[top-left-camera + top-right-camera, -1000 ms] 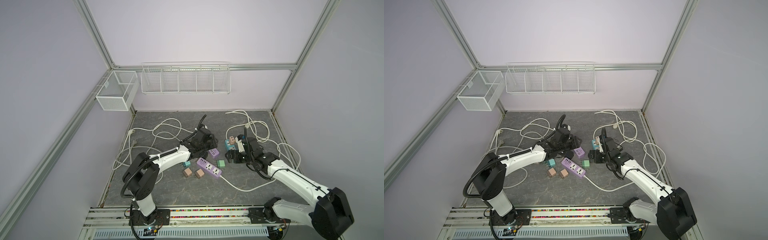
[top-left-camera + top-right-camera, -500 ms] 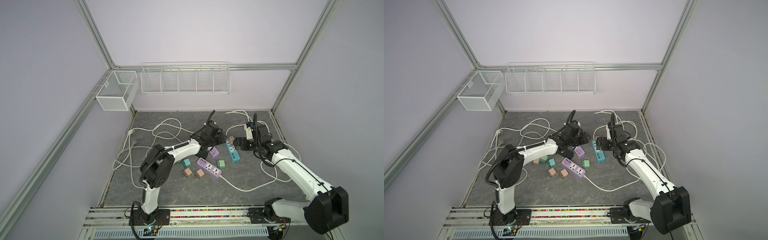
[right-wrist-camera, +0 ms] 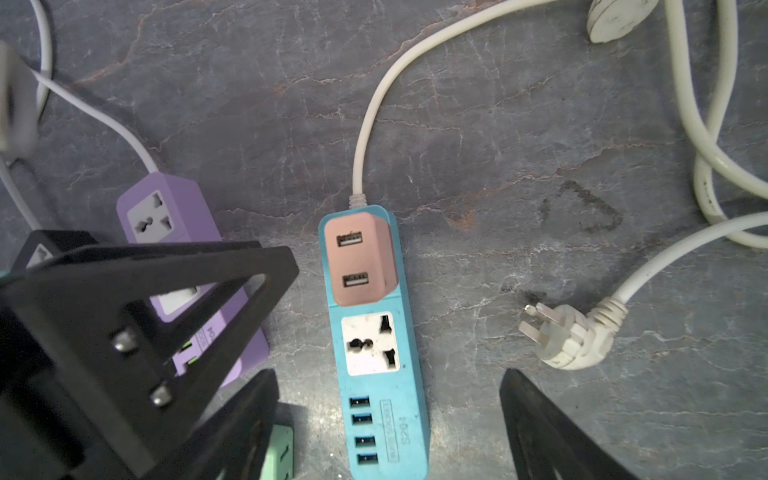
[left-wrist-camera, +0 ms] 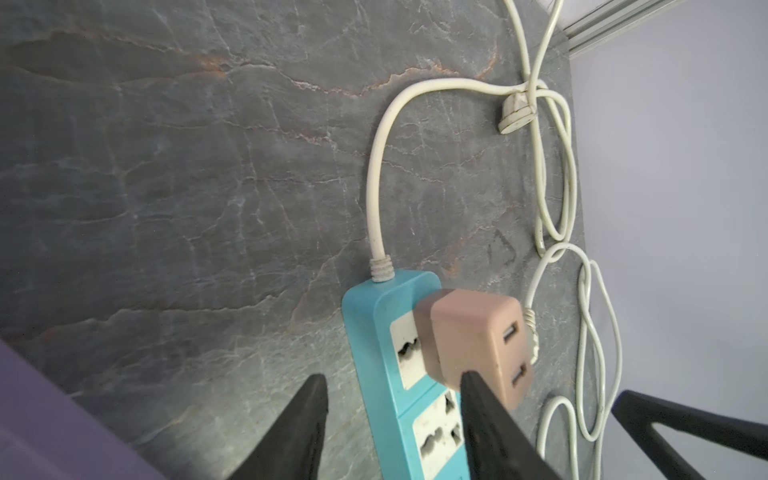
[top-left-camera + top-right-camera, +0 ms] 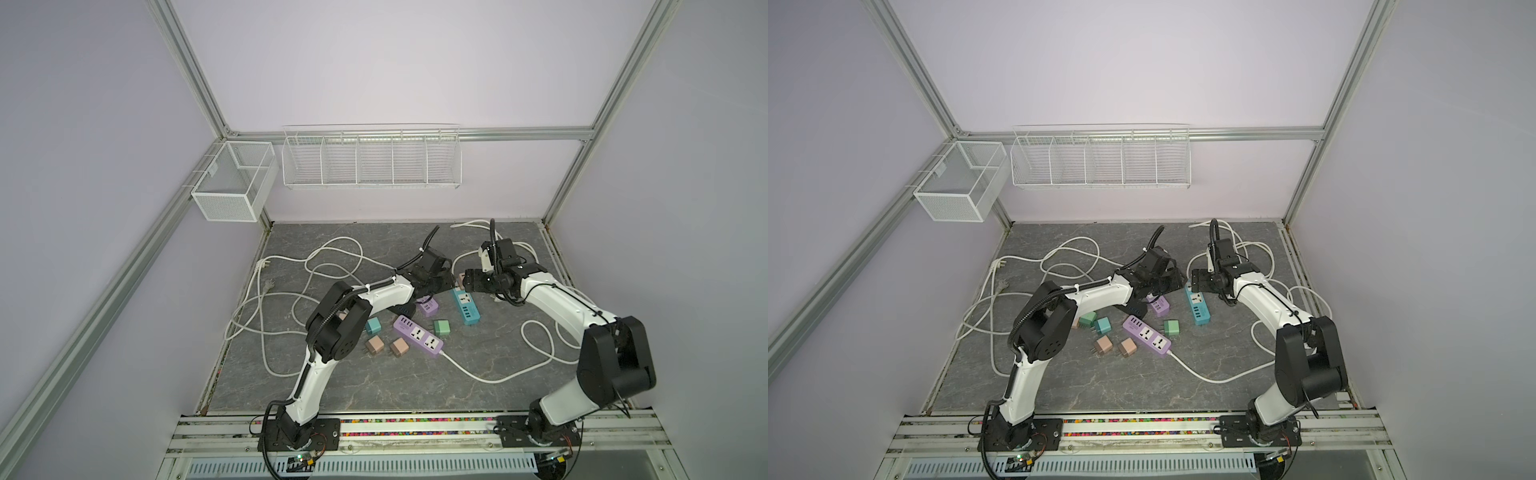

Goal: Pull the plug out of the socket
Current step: 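Move the right gripper back to the pink adapter on the teal strip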

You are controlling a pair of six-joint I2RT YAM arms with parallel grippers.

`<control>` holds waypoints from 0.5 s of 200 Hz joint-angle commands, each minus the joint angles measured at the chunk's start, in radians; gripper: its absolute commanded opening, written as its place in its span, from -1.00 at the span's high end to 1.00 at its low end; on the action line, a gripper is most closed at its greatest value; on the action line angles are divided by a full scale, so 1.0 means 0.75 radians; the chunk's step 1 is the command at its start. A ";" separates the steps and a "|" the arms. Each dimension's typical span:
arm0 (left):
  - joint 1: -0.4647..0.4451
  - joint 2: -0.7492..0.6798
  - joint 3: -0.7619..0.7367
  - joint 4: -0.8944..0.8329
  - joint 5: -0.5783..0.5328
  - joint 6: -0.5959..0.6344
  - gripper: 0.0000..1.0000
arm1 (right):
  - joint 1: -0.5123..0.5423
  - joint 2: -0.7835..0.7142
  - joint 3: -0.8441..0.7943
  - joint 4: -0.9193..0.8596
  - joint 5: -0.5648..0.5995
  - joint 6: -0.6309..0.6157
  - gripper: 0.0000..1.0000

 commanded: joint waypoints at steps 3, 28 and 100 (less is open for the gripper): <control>-0.008 0.058 0.075 -0.022 0.006 -0.024 -0.03 | -0.008 0.064 0.064 0.027 0.009 -0.028 -0.64; -0.009 0.106 0.114 -0.021 0.027 -0.023 0.02 | -0.009 0.122 0.089 0.053 0.005 -0.041 -0.55; -0.011 0.191 0.173 -0.059 0.039 -0.024 0.18 | -0.001 0.297 0.203 0.041 -0.027 -0.082 -0.23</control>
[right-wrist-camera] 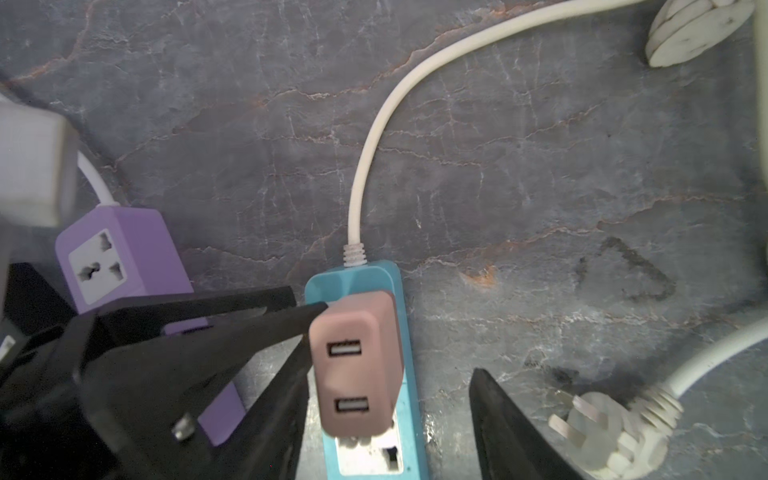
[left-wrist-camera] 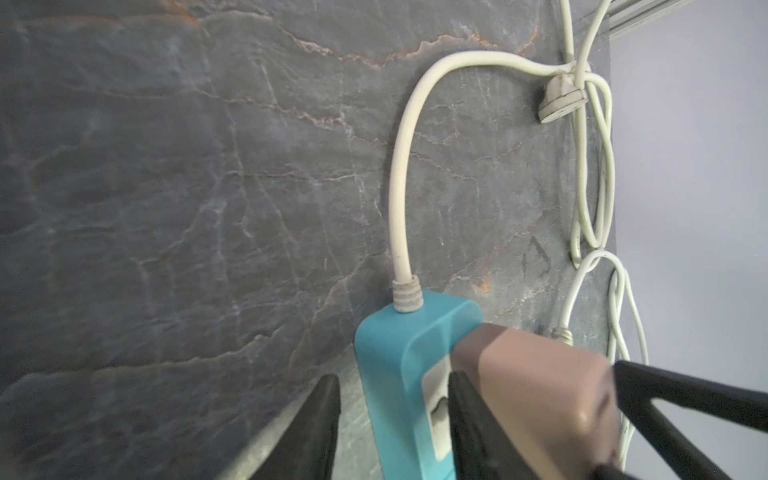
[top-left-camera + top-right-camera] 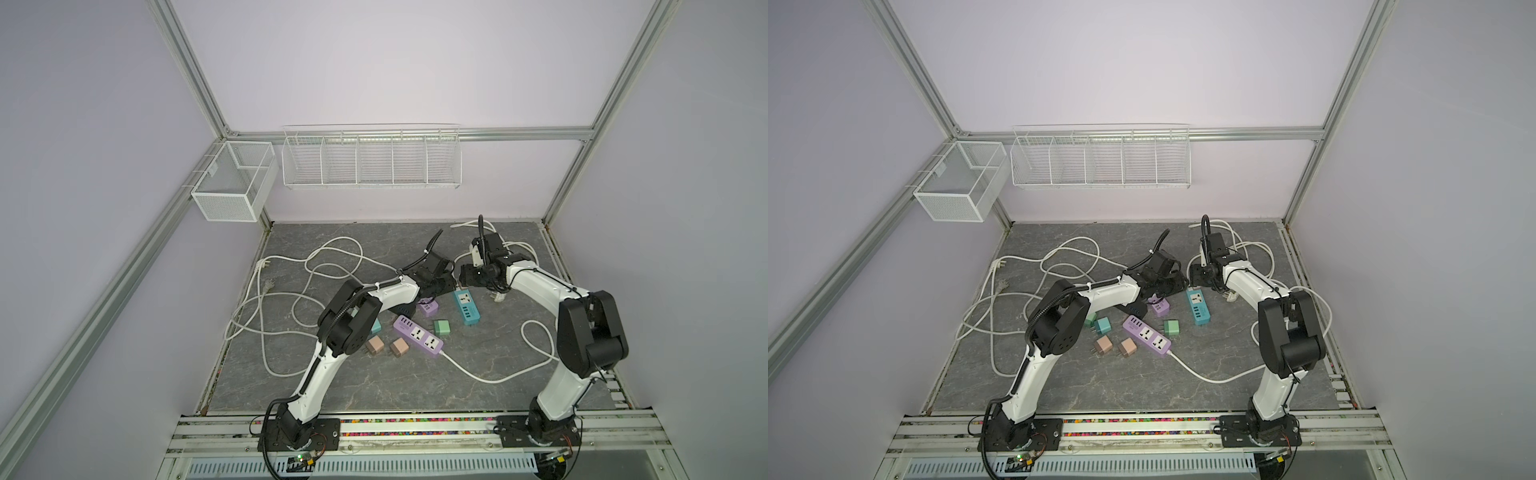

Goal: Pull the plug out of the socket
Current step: 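Move the right gripper back to the pink adapter on the teal strip, then grip the pink adapter and pull it off while the left gripper holds the strip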

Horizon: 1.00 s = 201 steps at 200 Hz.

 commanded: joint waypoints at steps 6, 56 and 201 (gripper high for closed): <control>-0.012 0.038 0.043 -0.028 0.008 -0.007 0.19 | 0.002 0.046 0.042 0.006 -0.018 -0.043 -0.20; -0.015 0.045 0.019 -0.046 -0.004 -0.007 0.26 | 0.013 0.116 0.081 -0.002 -0.001 -0.053 -0.03; -0.026 0.006 -0.073 -0.044 -0.050 -0.008 0.31 | 0.055 0.203 0.106 -0.013 0.038 -0.088 0.33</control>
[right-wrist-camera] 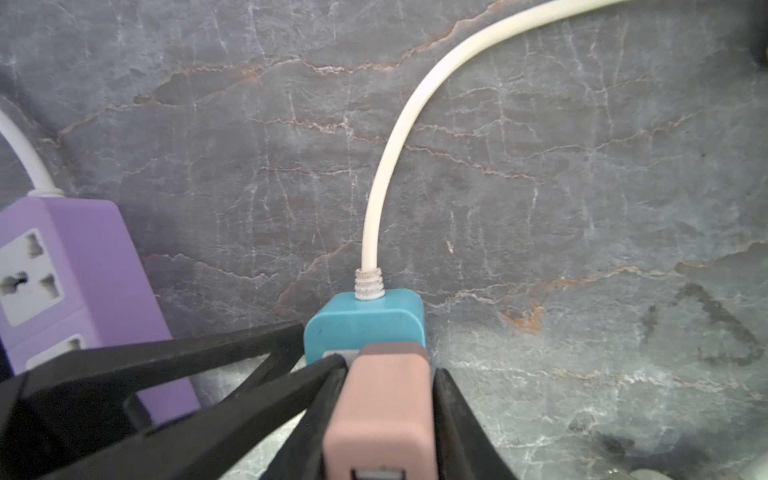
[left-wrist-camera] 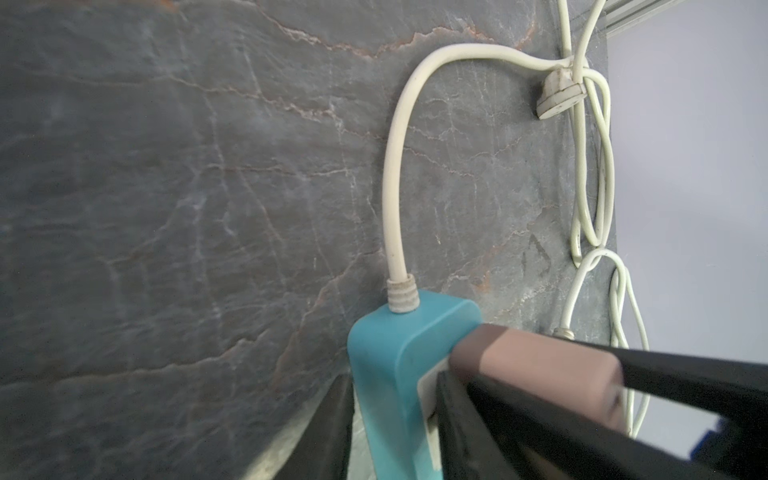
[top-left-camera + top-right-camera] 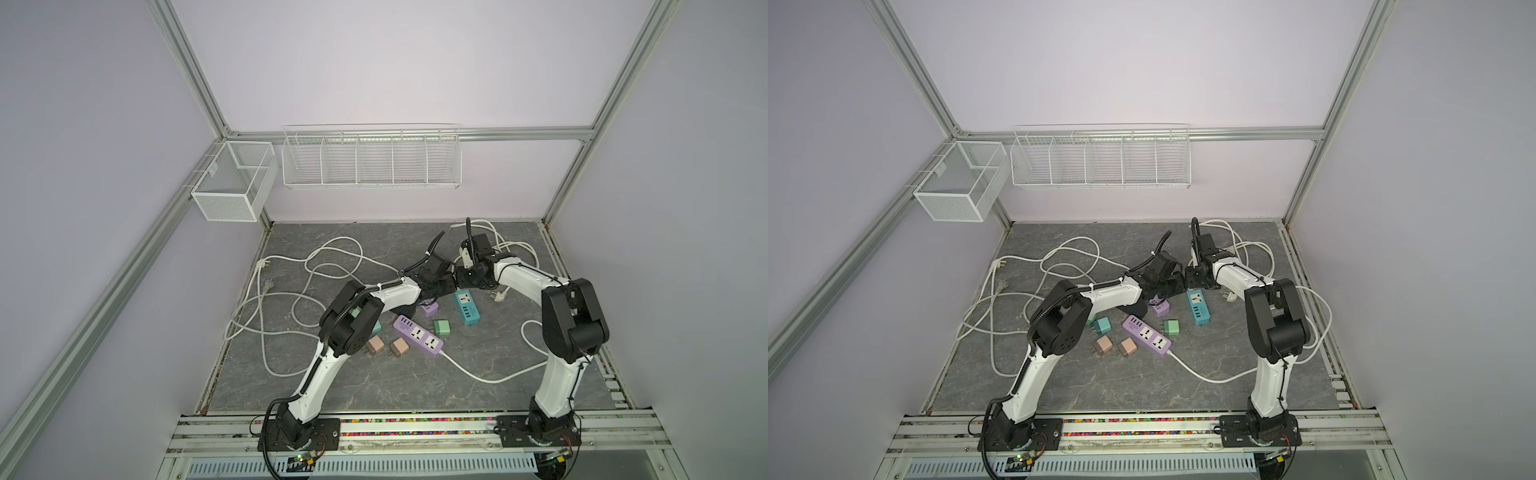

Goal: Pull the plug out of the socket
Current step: 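Grip the pink adapter and pull it off while the left gripper holds the strip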

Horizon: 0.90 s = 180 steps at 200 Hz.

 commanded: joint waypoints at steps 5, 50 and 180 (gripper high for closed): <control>-0.011 0.004 -0.054 -0.083 -0.034 -0.006 0.31 | 0.009 0.039 0.017 -0.016 0.020 -0.026 0.35; -0.010 0.000 -0.056 -0.089 -0.035 -0.005 0.32 | 0.009 0.017 0.010 -0.014 0.027 -0.028 0.48; -0.025 0.007 -0.069 -0.103 -0.072 -0.034 0.33 | 0.031 -0.076 -0.034 0.062 -0.012 -0.041 0.81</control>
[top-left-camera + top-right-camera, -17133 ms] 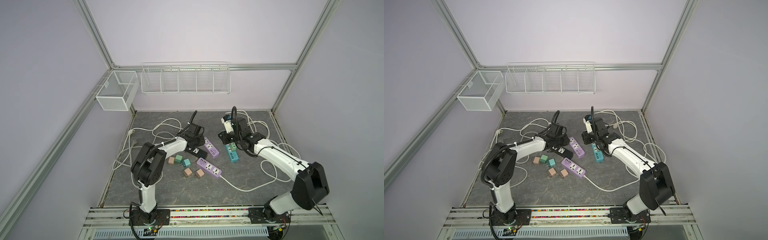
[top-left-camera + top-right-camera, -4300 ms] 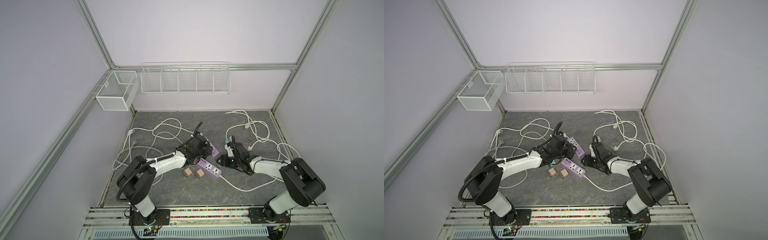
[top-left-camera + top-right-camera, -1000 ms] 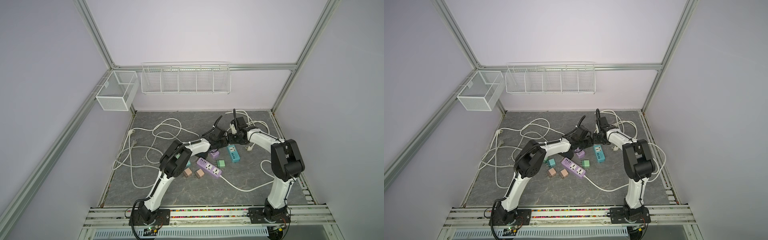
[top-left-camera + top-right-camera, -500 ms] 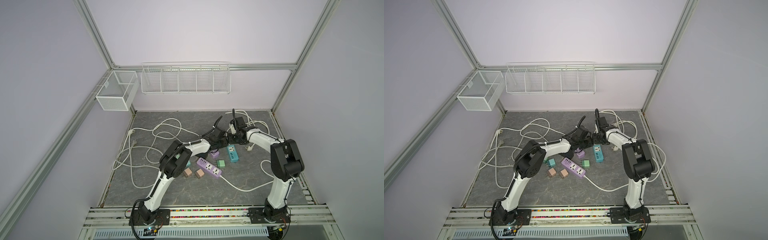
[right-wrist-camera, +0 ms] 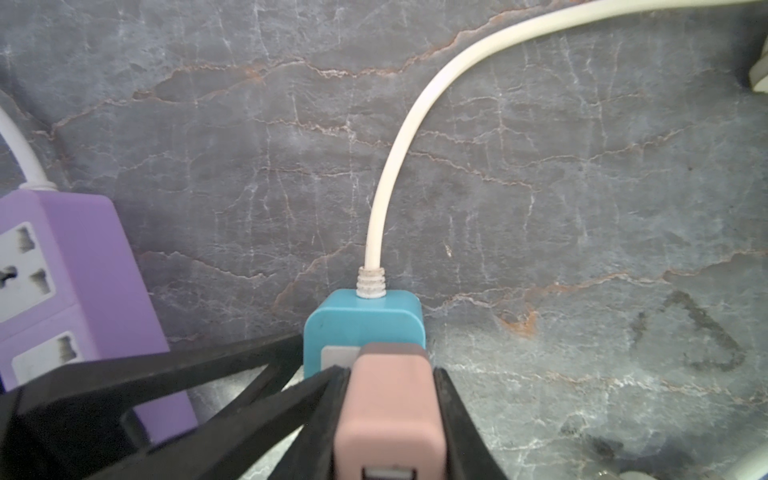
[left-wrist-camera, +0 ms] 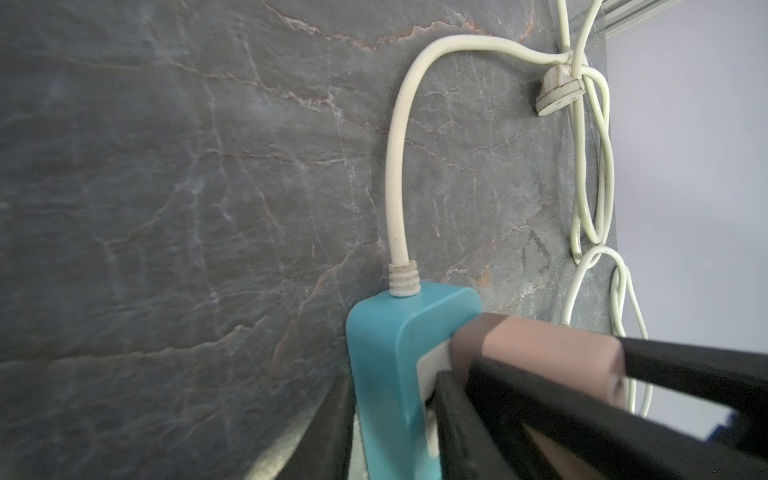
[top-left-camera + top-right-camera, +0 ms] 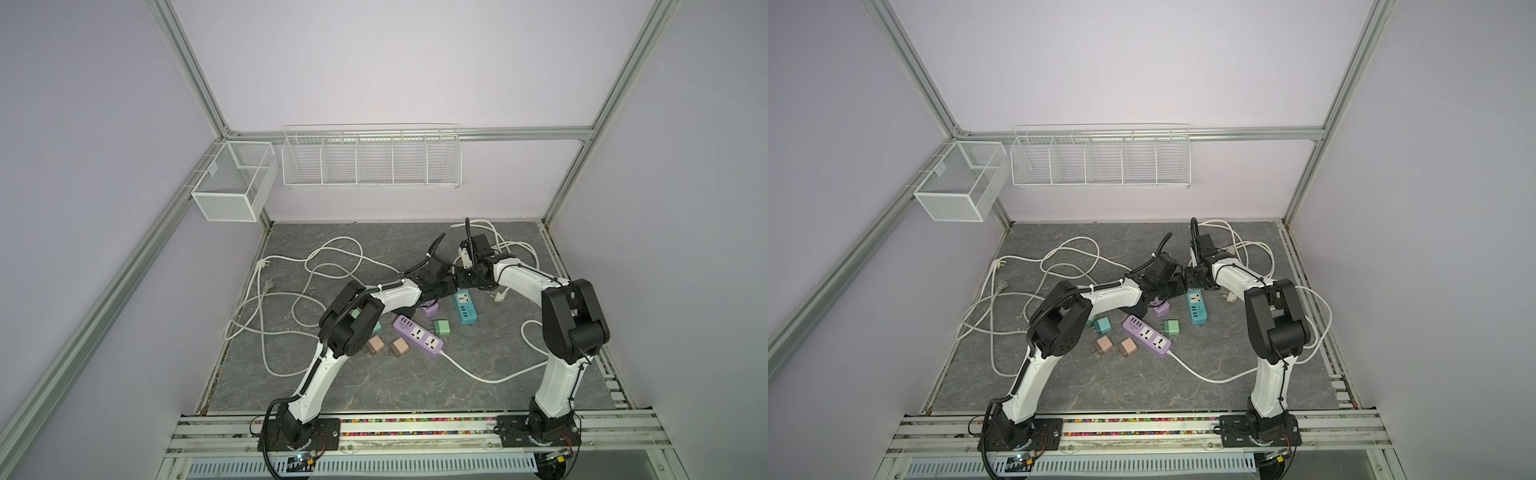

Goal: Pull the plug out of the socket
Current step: 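Grip the pink adapter and pull it off while the left gripper holds the strip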

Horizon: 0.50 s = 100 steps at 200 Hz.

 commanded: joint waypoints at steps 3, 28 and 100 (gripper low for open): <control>-0.010 0.020 -0.044 -0.122 -0.049 -0.023 0.33 | 0.027 -0.066 -0.019 0.039 -0.023 -0.013 0.82; -0.011 0.018 -0.052 -0.137 -0.068 -0.025 0.34 | 0.027 -0.073 0.000 0.003 0.056 -0.033 0.84; -0.011 0.012 -0.084 -0.086 -0.062 -0.049 0.38 | 0.060 -0.041 0.048 -0.045 0.080 -0.039 0.86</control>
